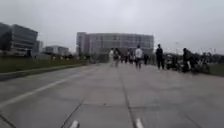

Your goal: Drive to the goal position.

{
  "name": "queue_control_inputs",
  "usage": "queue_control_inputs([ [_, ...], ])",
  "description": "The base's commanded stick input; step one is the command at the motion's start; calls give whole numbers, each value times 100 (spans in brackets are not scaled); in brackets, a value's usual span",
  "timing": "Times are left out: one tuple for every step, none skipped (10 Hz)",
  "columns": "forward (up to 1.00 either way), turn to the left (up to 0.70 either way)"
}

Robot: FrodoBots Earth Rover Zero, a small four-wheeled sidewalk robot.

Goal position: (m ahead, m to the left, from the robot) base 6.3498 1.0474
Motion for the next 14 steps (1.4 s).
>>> queue_control_inputs([
  [76,-4],
  [76,-4],
  [76,-4],
  [76,-4],
  [76,-4],
  [76,-4],
  [76,-4],
  [76,-4],
  [76,-4],
  [76,-4],
  [76,-4],
  [76,-4],
  [76,-4],
  [76,-4],
])
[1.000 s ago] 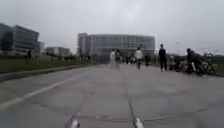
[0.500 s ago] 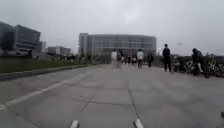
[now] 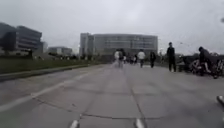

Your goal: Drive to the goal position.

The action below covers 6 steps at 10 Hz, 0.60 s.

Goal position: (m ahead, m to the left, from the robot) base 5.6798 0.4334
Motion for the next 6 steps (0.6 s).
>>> queue_control_inputs([
  [76,-4],
  [76,-4],
  [76,-4],
  [76,-4],
  [76,-4],
  [76,-4],
])
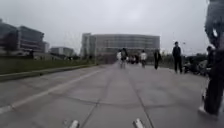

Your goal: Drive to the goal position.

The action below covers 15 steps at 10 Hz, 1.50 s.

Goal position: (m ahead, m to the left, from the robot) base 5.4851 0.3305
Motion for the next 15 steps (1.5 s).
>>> queue_control_inputs([
  [76,-5],
  [76,-21],
  [76,-36],
  [76,-38],
  [76,-38],
  [76,-31],
  [76,-12],
  [76,-4],
  [76,-4],
  [76,-4],
  [76,-4],
  [76,-4],
  [76,-4],
  [76,-4],
  [76,-4],
])
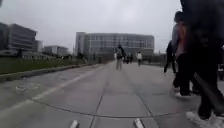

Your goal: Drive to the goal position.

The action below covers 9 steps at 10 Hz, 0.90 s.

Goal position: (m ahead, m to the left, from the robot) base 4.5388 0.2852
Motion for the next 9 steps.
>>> queue_control_inputs([
  [76,-4],
  [76,-4],
  [76,-4],
  [76,-4],
  [76,-4],
  [76,-4],
  [76,-4],
  [76,-4],
  [76,-4],
])
